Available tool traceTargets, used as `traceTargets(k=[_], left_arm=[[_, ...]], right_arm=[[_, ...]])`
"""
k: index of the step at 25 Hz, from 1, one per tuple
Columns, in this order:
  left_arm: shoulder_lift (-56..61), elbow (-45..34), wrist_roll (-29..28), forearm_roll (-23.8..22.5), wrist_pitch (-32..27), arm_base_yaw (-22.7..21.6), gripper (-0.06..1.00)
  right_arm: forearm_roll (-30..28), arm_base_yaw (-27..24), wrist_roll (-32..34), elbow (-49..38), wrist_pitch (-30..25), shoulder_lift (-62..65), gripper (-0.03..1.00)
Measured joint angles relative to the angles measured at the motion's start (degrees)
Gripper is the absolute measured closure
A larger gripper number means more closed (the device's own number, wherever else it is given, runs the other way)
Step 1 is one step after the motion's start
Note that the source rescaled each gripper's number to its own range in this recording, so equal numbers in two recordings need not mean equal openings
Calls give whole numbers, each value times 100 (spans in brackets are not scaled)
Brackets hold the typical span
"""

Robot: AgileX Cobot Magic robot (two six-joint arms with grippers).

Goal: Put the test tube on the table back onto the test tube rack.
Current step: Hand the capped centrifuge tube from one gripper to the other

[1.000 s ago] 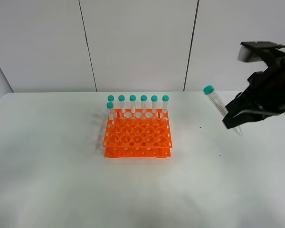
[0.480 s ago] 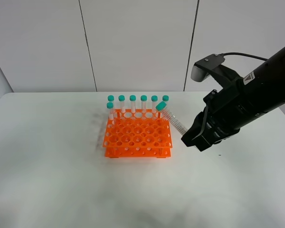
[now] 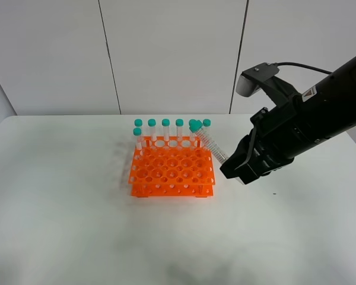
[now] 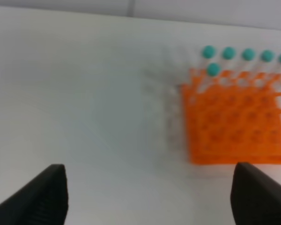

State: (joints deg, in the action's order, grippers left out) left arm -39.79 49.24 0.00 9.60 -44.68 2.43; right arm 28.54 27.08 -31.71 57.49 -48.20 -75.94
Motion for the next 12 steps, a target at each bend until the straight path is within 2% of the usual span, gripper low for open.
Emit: traceTargets(k=[2, 4, 6, 9, 12], left_arm=[[-610, 0, 363, 786, 330, 0, -6], [-1140, 0, 1027, 1693, 557, 0, -6], [-1624, 0, 1944, 2836, 648, 0, -6], [-2311, 0, 3148, 4312, 667, 0, -6], [-2832, 0, 3951, 5382, 633, 14, -6]], right_arm=[[13, 0, 0, 0, 94, -12, 95], [77, 0, 0, 0, 157, -104, 95], [186, 0, -60, 43, 141, -278, 95], [487, 0, -390, 253, 139, -588, 95], [785, 0, -706, 486, 161, -749, 95]])
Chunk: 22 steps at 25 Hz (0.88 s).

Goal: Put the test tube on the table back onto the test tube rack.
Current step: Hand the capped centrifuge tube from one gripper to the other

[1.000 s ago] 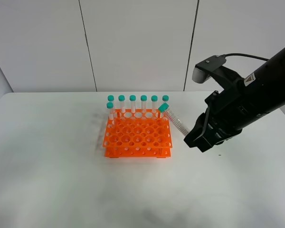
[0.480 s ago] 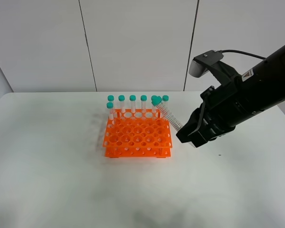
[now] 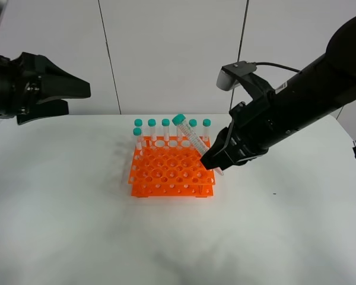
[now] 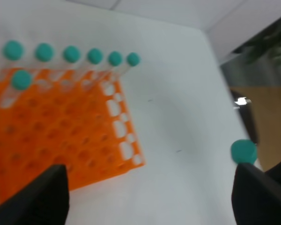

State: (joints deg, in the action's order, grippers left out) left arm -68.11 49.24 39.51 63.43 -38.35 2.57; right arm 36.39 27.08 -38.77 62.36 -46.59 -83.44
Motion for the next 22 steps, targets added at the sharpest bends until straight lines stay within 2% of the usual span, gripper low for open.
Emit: traceTargets(k=[2, 5, 14, 20, 22], left_arm=[[-275, 0, 349, 530, -11, 88, -6], [-600, 0, 731, 1057, 6, 459, -6], [-1286, 0, 1294, 2121, 329, 1510, -6], [-1719, 0, 2063, 3237, 359, 1820, -6], [-1864, 0, 2268, 3447, 330, 1885, -6]], right_arm=[[117, 0, -133, 80, 15, -62, 95], [196, 0, -215, 103, 15, -187, 95], [292, 0, -318, 103, 81, -328, 95], [296, 0, -322, 103, 107, -328, 95], [296, 0, -322, 103, 107, -328, 95]])
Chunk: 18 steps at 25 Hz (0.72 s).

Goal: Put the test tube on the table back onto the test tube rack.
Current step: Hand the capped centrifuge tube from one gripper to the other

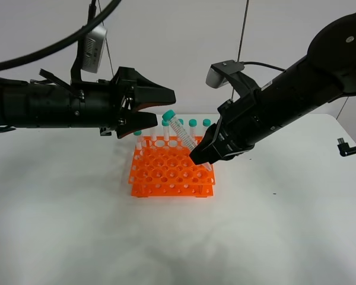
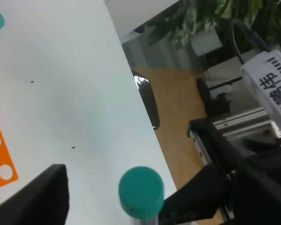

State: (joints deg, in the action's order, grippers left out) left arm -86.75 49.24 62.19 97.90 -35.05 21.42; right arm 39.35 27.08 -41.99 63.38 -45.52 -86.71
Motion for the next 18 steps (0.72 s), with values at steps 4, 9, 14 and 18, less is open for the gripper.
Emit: traceTargets(k=[4, 9, 14, 18], left_arm=[[-166, 4, 151, 63, -31, 104, -6], [-166, 48, 165, 100, -80, 123, -6], [-166, 48, 165, 100, -224, 127, -6], [-166, 48, 165, 100, -342, 127, -6]], right_arm=[[0, 0, 0, 0, 5, 0, 95], [0, 0, -2, 0, 5, 0, 95], [0, 0, -2, 0, -1, 0, 95], [0, 0, -6, 0, -1, -4, 95]])
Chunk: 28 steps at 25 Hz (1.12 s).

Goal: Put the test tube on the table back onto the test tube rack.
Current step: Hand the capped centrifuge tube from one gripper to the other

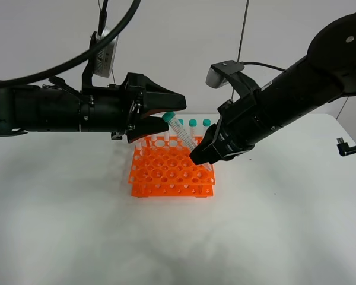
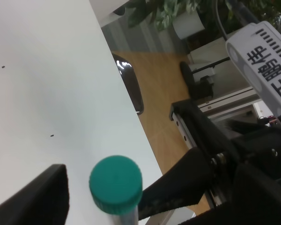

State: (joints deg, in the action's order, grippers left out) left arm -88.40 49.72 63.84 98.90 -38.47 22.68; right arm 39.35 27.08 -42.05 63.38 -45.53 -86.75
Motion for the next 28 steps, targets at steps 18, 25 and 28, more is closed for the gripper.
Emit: traceTargets(k=[18, 25, 28], left_arm=[[0, 104, 91, 19, -112, 0, -6], [0, 104, 96, 19, -124, 0, -4], [0, 104, 107, 19, -124, 0, 7]], right_arm=[[0, 0, -78, 0, -60, 0, 95], [0, 0, -94, 0, -42, 0, 95], [2, 0, -98, 0, -66, 0, 95]])
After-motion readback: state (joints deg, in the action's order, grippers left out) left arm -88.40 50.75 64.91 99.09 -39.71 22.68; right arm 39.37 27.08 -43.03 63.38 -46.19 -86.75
